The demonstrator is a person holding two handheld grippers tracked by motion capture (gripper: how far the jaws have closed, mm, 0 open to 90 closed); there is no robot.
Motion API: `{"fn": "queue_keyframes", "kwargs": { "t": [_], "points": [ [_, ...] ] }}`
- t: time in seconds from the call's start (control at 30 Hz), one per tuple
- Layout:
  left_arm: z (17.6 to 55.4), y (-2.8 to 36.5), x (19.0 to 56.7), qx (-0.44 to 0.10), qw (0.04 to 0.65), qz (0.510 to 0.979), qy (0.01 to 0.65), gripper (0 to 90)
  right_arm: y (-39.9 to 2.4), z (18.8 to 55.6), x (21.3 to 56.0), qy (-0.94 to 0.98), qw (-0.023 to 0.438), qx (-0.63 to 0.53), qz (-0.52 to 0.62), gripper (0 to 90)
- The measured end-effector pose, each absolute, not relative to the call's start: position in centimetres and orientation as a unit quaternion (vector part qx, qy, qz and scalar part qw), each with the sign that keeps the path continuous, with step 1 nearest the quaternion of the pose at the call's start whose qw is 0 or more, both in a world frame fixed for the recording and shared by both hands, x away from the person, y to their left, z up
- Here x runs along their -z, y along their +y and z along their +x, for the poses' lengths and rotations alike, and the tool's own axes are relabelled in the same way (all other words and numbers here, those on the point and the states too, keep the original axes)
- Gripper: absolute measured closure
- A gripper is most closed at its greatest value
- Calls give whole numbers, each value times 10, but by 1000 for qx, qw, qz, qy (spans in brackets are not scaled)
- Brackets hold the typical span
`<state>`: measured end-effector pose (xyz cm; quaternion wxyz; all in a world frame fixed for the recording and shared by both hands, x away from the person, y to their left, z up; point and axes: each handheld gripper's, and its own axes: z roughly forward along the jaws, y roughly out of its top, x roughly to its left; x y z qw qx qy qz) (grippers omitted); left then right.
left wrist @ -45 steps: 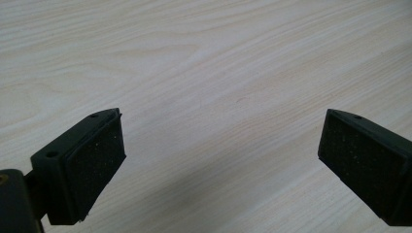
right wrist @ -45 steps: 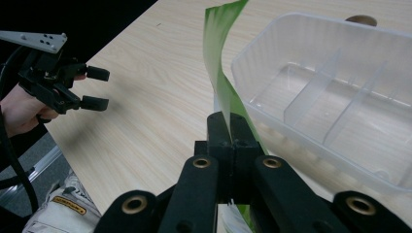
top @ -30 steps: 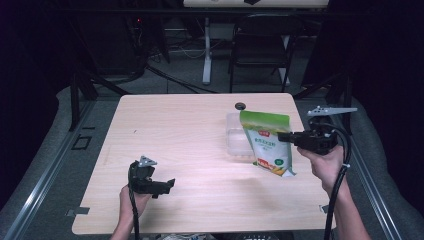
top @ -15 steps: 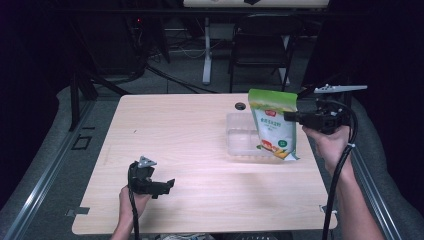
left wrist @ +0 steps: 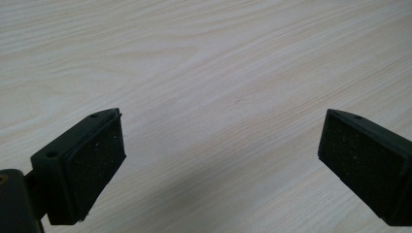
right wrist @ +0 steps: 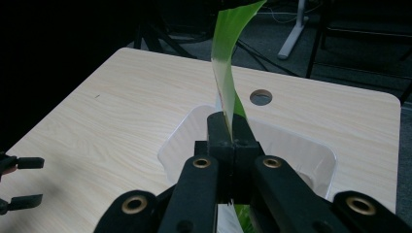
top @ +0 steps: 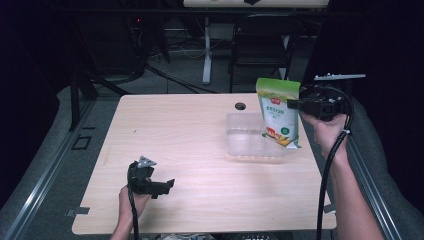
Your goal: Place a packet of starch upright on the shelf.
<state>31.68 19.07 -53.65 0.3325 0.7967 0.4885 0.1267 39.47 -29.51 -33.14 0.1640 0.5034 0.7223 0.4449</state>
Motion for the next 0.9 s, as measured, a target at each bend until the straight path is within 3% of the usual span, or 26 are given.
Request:
{"fn": "queue_keyframes", "kwargs": {
  "t": [0.9],
  "points": [
    [316, 191, 536, -126, 334, 795, 491, 27, -302, 423, 358, 683, 202, -430, 556, 900]
  ]
}}
